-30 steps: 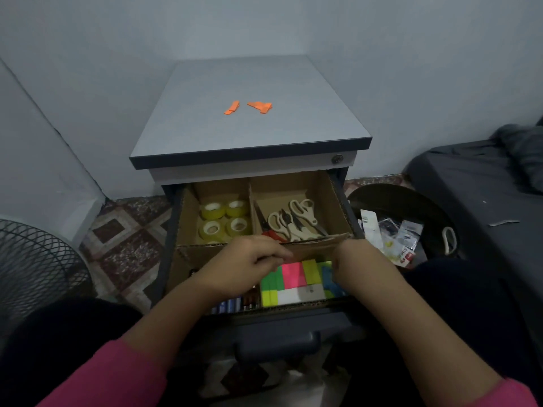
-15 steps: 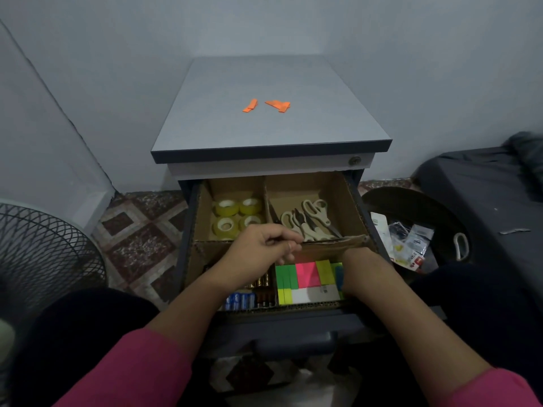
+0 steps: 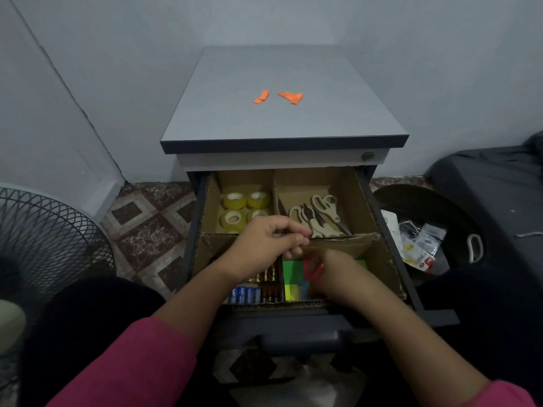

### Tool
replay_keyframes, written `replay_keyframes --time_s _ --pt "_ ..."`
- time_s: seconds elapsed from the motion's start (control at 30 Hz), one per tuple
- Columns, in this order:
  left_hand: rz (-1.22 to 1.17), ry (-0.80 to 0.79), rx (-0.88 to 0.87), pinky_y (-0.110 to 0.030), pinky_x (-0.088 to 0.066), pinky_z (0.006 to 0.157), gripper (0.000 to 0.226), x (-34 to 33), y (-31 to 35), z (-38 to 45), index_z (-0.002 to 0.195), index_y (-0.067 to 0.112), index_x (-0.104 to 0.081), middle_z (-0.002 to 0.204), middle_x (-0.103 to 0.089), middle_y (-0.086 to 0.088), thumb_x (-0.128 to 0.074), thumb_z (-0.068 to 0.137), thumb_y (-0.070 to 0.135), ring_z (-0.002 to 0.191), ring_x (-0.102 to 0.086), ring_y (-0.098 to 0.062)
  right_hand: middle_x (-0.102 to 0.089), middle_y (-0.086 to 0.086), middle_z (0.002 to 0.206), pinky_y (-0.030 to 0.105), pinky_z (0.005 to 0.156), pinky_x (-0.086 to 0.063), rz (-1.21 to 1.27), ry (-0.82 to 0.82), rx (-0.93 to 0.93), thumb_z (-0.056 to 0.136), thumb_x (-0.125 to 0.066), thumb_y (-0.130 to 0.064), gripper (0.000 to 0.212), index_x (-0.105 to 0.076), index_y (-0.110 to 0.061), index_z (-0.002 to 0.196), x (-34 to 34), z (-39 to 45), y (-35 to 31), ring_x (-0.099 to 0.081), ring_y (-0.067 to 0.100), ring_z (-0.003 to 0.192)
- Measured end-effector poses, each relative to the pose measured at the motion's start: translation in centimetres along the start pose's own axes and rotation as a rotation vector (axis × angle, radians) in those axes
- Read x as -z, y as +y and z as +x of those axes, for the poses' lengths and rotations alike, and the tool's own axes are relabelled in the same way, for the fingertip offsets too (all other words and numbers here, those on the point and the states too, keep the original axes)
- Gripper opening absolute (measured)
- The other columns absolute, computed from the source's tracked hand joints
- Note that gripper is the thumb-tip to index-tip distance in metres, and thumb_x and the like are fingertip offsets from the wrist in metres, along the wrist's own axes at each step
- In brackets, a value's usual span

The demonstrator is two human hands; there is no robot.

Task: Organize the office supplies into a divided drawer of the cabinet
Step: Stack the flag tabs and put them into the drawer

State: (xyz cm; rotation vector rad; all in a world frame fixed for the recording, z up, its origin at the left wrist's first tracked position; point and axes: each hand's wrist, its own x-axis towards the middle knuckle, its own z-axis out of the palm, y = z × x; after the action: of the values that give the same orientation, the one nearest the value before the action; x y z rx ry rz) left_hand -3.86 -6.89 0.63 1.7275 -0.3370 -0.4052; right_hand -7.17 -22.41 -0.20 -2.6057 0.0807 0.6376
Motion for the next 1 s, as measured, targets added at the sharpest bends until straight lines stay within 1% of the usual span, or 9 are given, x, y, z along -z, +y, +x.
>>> replay_keyframes --time_s 0.07,0.13,0.3,0.43,0.5,0.63,0.8,1.0 --pt "-0.003 -0.001 0.007 -0.015 -0.049 0.062 0.020 0.0 -0.1 0.1 0.101 0.007 -0.069 0.092 -0.072 -0.009 -0.055 0.091 -0.004 0.072 -0.064 -0.007 -0.064 0.002 0.096 0.033 0.081 -0.053 -0.027 0.005 -0.013 0.073 -0.074 -0.017 0.025 -0.063 -0.019 0.095 -0.5 0.7 0.0 -0.062 0.020 0.091" --pt "0.001 -0.002 0.009 -0.015 -0.050 0.062 0.020 0.0 -0.1 0.1 0.101 0.007 -0.069 0.092 -0.072 -0.008 -0.055 0.091 -0.004 0.073 -0.064 -0.007 -0.064 0.002 0.095 0.036 0.080 -0.055 -0.037 0.015 -0.009 0.072 -0.074 -0.022 0.028 -0.061 -0.021 0.097 -0.9 1.2 -0.1 -0.062 0.020 0.088" --pt "-0.002 -0.005 0.013 -0.015 -0.050 0.063 0.020 0.0 0.0 0.2 0.100 0.009 -0.069 0.093 -0.072 -0.009 -0.056 0.091 -0.003 0.072 -0.064 -0.006 -0.065 0.001 0.099 0.033 0.081 -0.053 -0.049 0.005 -0.008 0.074 -0.074 -0.021 0.032 -0.062 -0.022 0.104 -1.0 1.5 0.0 -0.062 0.021 0.094" --pt "0.002 -0.005 0.008 -0.015 -0.050 0.063 0.020 0.0 0.1 0.1 0.099 0.010 -0.069 0.092 -0.072 -0.008 -0.056 0.091 -0.003 0.071 -0.063 -0.005 -0.065 0.002 0.101 0.036 0.083 -0.053 -0.053 0.022 -0.013 0.079 -0.067 -0.024 0.027 -0.063 -0.022 0.106 -1.3 1.7 0.2 -0.062 0.022 0.095" --pt "0.007 -0.005 0.007 -0.015 -0.051 0.063 0.020 0.0 0.1 0.1 0.099 0.010 -0.069 0.093 -0.072 -0.008 -0.056 0.091 -0.003 0.072 -0.063 -0.006 -0.064 0.002 0.099 0.034 0.082 -0.052 -0.066 0.025 -0.013 0.079 -0.067 -0.022 0.026 -0.063 -0.022 0.105 -1.4 1.8 0.2 -0.062 0.022 0.096" --pt "-0.005 -0.010 0.010 -0.015 -0.051 0.063 0.020 0.0 0.0 0.1 0.099 0.011 -0.070 0.090 -0.072 -0.005 -0.057 0.091 -0.002 0.071 -0.063 -0.005 -0.065 0.004 0.105 0.034 0.083 -0.052 -0.079 0.046 0.002 0.080 -0.067 -0.022 0.031 -0.063 -0.020 0.111 -1.4 1.8 0.2 -0.062 0.023 0.099" --pt "-0.010 -0.012 0.009 -0.014 -0.050 0.062 0.019 -0.1 0.0 0.1 0.100 0.008 -0.069 0.091 -0.071 -0.006 -0.057 0.091 -0.003 0.070 -0.062 -0.004 -0.065 0.005 0.104 0.033 0.082 -0.052 -0.094 0.035 -0.003 0.079 -0.067 -0.019 0.033 -0.063 -0.019 0.112 -1.4 1.8 0.2 -0.063 0.022 0.097" --pt "-0.007 -0.012 0.009 -0.014 -0.050 0.062 0.020 -0.1 0.0 0.1 0.100 0.009 -0.069 0.092 -0.071 -0.007 -0.057 0.091 -0.003 0.071 -0.063 -0.006 -0.065 0.004 0.101 0.032 0.081 -0.053 -0.087 0.025 -0.010 0.079 -0.068 -0.024 0.031 -0.063 -0.019 0.110 -1.5 1.8 0.2 -0.063 0.022 0.093"
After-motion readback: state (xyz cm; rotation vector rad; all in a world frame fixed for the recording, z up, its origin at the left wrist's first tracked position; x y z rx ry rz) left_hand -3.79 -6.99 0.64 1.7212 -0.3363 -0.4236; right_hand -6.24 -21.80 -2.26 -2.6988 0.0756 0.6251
